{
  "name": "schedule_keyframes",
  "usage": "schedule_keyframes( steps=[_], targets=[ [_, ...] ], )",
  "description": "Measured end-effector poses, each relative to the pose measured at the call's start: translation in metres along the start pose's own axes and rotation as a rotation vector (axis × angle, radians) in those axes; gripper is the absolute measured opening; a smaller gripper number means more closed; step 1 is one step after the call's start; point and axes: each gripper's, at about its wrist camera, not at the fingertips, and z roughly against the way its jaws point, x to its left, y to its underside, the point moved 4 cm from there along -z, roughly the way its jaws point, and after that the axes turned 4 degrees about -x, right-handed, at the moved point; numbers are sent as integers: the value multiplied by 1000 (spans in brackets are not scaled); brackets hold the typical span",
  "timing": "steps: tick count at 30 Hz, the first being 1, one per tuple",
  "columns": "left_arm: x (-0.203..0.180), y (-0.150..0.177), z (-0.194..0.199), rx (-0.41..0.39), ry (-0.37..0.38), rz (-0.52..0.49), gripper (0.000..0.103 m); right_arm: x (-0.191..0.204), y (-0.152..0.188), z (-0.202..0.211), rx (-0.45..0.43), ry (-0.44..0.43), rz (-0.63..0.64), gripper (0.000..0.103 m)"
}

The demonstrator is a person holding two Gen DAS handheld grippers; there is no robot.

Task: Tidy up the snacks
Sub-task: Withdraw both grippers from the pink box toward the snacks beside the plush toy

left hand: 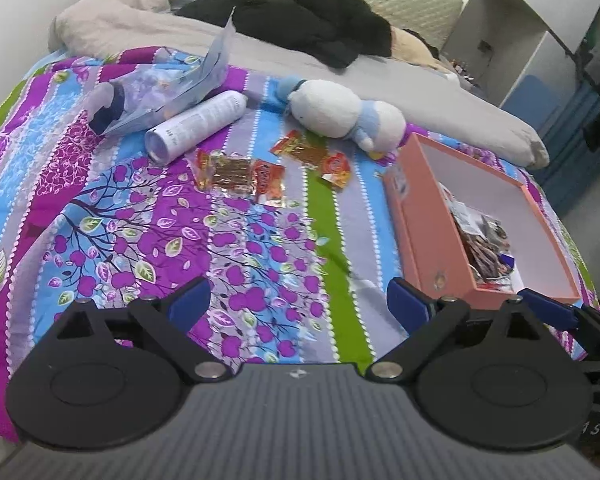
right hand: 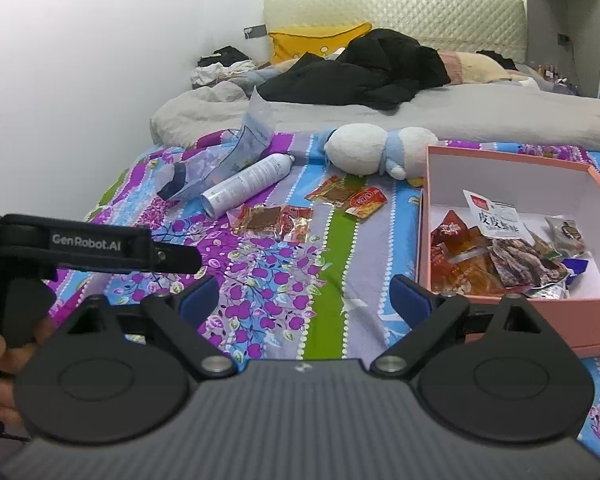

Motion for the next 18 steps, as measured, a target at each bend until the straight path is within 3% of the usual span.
schedule_keyframes(
  steps=[18],
  targets=[
    [33,-32,-74,12,-30,6,97,-2,-37,-86,21,-36,52,94]
  ],
)
